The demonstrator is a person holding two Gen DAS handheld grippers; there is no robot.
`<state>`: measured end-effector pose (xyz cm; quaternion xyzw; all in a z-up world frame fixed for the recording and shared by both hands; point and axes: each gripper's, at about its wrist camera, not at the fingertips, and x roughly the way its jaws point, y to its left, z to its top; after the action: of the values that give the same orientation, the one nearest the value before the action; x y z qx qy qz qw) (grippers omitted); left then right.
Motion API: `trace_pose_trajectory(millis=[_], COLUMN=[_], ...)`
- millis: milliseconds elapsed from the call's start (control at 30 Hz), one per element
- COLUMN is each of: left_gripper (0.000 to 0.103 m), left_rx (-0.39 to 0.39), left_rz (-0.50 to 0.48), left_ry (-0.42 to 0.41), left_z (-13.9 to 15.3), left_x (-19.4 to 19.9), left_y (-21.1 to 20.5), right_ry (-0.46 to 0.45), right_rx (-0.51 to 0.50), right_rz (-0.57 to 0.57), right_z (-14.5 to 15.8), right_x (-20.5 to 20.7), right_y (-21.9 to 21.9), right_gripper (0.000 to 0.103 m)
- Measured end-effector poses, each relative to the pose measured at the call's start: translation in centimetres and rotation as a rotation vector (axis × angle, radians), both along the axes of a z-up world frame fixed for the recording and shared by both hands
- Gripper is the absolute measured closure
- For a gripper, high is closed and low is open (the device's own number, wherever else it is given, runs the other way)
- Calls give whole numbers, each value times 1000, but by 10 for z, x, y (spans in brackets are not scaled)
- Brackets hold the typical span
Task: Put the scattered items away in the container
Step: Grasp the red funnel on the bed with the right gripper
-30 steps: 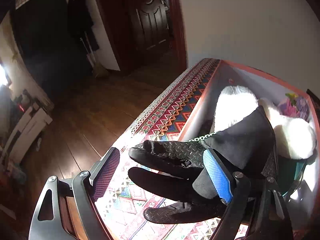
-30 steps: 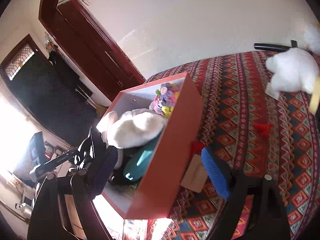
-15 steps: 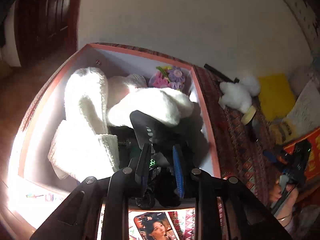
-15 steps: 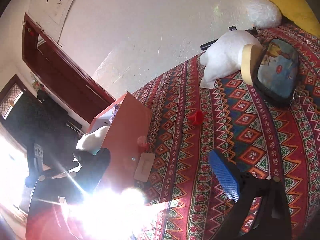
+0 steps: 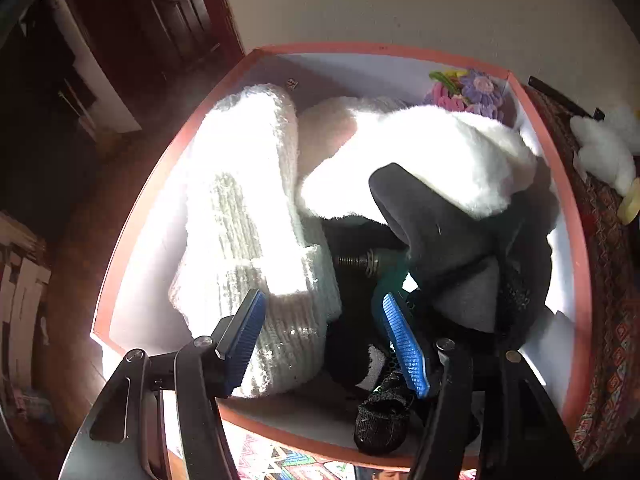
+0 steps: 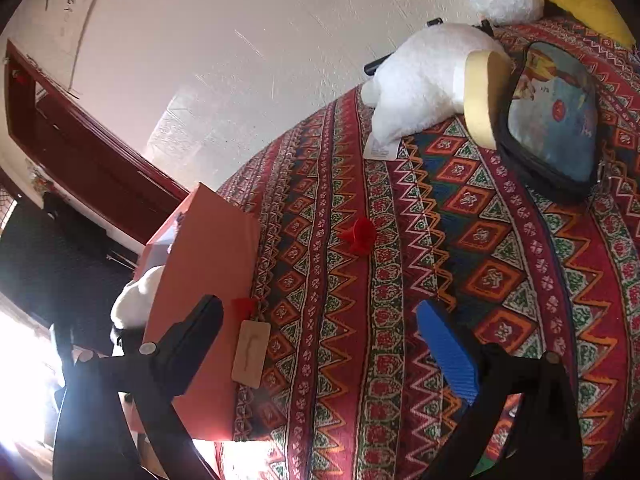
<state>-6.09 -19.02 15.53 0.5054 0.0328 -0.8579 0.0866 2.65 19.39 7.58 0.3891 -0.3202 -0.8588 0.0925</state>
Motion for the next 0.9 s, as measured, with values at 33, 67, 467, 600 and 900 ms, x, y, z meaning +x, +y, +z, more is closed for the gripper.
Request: trace_pose_trajectory(millis=[33, 67, 467, 600, 900], left_gripper=[42, 41, 30, 30, 18], left_rx=[49, 83, 183, 155, 258], left_rz=[17, 36, 225, 189, -77], left_ry=[44, 85, 174, 210, 394], left_z=[12, 23, 37, 53, 96], left_x=[5, 10, 32, 36, 61], left_y=[-9, -19, -82, -68, 87], right_ry=[-21, -43, -214, -190, -31], right_rx=[-8, -9, 223, 143, -217], right_rz=[5, 5, 40, 63, -36], right_z=[-5, -11, -49, -41, -6], right_x=[-13, -26, -115, -81, 67], right_y=[-1, -2, -18, -3, 69], right_gripper=[10, 12, 72, 76, 76])
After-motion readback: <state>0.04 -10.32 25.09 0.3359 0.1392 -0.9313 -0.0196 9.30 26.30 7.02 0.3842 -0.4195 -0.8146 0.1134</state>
